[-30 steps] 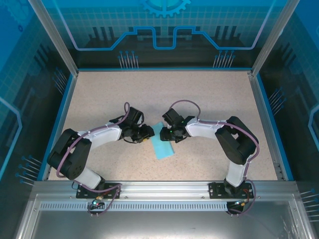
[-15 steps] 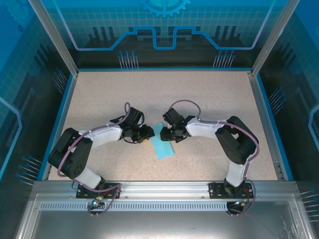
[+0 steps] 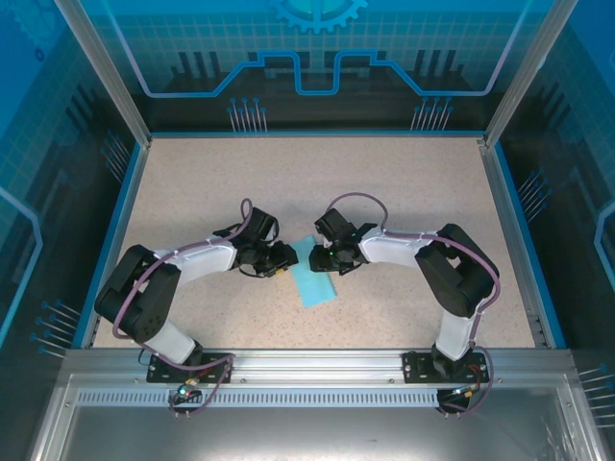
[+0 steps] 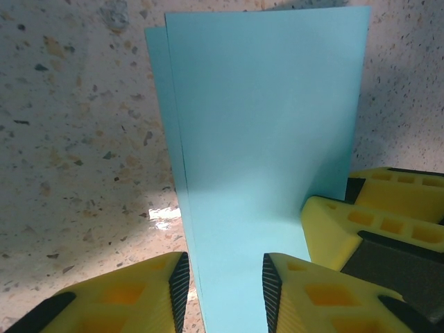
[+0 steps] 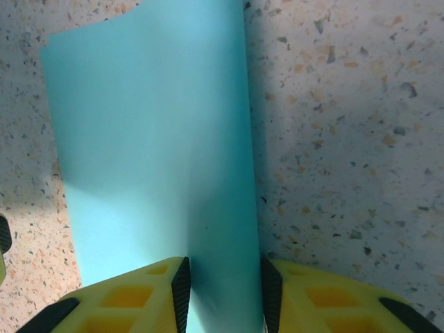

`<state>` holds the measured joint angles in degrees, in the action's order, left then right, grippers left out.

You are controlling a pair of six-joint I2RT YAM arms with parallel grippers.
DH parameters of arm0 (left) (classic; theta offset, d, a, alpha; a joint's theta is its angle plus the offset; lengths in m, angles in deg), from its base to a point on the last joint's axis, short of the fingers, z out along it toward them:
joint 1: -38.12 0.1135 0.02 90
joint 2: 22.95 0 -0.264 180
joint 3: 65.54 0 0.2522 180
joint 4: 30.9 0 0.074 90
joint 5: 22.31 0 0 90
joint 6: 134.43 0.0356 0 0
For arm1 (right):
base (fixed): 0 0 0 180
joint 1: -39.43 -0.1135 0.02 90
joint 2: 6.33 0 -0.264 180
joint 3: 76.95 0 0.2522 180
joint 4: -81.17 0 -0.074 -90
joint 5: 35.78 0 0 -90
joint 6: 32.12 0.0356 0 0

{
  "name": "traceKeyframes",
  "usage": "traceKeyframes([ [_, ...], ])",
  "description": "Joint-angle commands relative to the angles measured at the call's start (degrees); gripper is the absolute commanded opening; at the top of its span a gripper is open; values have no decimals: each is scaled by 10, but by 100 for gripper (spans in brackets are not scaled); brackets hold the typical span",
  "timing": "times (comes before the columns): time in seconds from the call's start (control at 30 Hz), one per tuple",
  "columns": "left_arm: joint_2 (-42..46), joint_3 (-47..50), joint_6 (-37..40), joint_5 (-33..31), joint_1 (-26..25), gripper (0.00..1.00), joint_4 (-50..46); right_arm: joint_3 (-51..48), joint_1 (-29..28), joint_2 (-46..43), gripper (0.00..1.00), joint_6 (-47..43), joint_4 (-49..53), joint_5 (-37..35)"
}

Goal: Fold a paper plane with a square sheet of paper (pick it up from the middle)
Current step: Fold the square sheet of paper in half at the center of the table, then hold the square sheet of paper at the center of the table.

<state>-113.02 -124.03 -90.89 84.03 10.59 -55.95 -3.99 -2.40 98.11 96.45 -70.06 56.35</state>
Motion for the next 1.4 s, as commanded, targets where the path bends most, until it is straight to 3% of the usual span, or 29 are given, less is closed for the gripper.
traceKeyframes([
  [0.0,-3,-3,-2,8,-3,36,-6,-17,10,16,36,-3,0,-17],
  [0.9,39,-10,-7,-50,-1,37,-43,-21,5,13,37,-35,-14,-21],
  [1.37,39,-14,-7,-49,-1,37,-45,-21,1,12,38,-44,-15,-23],
])
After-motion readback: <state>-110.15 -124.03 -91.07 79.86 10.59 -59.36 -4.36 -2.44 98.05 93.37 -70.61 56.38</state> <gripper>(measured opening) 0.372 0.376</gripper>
